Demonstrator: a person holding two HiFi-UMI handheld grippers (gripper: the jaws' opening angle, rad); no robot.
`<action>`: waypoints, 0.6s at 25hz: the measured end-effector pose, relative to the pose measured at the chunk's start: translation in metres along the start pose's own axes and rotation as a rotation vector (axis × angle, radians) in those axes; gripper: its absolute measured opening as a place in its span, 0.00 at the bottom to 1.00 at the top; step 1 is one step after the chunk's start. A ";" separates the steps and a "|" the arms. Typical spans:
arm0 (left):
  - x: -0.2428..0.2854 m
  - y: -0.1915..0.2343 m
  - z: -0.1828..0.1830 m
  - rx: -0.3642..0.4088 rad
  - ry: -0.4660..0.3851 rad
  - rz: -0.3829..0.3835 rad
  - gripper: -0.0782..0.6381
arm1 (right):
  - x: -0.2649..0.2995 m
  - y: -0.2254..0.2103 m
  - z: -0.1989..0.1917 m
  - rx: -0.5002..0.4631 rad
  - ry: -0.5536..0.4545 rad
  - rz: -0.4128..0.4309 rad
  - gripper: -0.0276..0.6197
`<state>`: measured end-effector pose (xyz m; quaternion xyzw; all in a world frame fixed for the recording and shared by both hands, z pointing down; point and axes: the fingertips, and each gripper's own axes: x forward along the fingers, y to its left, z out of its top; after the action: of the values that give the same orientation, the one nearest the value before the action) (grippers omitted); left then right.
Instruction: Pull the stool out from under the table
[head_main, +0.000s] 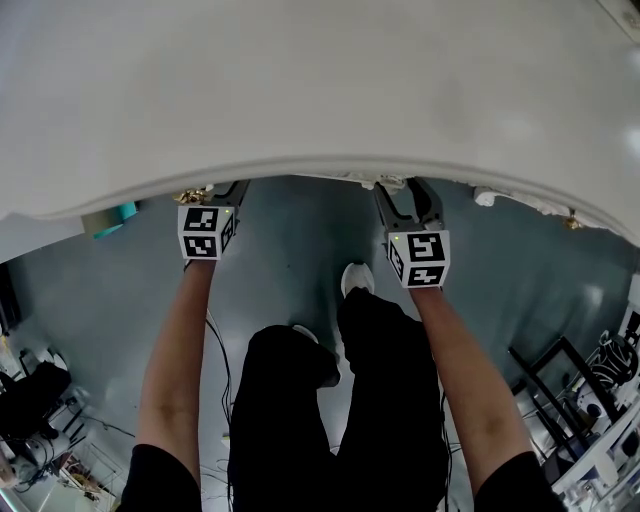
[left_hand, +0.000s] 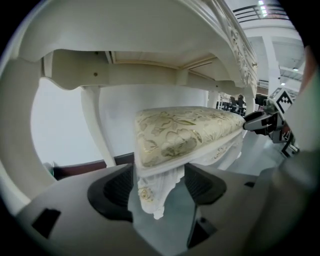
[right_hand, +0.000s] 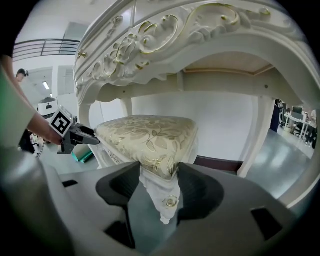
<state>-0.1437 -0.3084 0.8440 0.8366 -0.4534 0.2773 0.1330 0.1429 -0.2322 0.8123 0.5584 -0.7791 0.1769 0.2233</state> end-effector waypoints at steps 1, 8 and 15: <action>0.002 -0.004 0.002 0.009 0.005 0.000 0.58 | 0.000 0.000 0.000 0.003 -0.001 0.000 0.41; -0.002 -0.017 -0.004 -0.002 0.050 0.006 0.58 | -0.007 -0.004 -0.007 0.030 0.012 -0.019 0.41; -0.019 -0.042 -0.014 -0.057 0.061 0.034 0.58 | -0.017 -0.014 -0.013 0.011 0.051 0.004 0.41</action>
<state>-0.1219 -0.2658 0.8456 0.8158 -0.4711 0.2917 0.1656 0.1632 -0.2158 0.8146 0.5532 -0.7734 0.1958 0.2397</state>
